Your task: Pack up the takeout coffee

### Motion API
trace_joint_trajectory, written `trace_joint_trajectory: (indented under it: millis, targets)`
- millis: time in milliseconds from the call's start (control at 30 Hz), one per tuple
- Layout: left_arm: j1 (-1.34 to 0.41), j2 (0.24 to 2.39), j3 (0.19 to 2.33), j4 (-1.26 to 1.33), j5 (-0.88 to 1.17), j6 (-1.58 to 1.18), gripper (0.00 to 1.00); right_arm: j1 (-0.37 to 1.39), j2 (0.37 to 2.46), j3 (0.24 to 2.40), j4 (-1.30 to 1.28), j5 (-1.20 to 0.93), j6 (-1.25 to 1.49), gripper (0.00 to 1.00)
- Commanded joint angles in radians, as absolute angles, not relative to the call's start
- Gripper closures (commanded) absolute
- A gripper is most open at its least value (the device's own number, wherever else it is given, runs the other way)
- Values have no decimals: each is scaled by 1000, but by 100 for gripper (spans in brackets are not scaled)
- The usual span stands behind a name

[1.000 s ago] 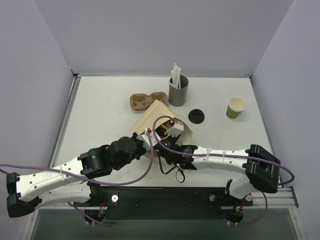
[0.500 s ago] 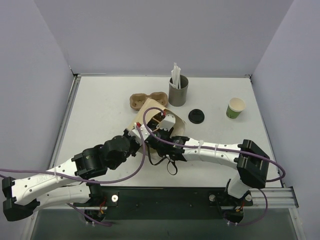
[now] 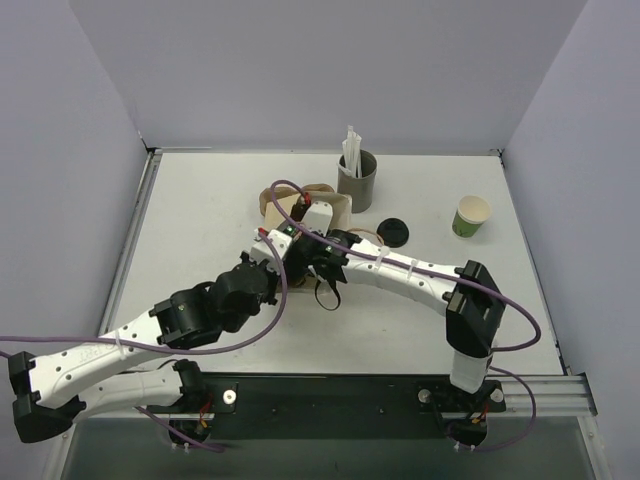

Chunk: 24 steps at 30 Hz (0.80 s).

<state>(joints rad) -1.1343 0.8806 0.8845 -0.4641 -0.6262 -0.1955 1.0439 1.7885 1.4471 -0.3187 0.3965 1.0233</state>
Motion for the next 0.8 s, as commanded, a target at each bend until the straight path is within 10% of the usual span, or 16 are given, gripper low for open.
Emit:
trace_joint_trajectory:
  millis: [0,267,533,767]
  targets:
    - [-1152,920,1000,-454,-476,-354,100,1005,1862,1557,-489,357,950,47]
    - [-1127,986,1141,-649,-603,-540,93,992,1966,1770,-663,262,861,48]
    - [-1120,985,1209,-782,-733,-667,53,992,2057,1922,-827,192,799,49]
    - [-1115,870,1183,-768,-799,-698,40,997,2147,2039,-943,169,759,49]
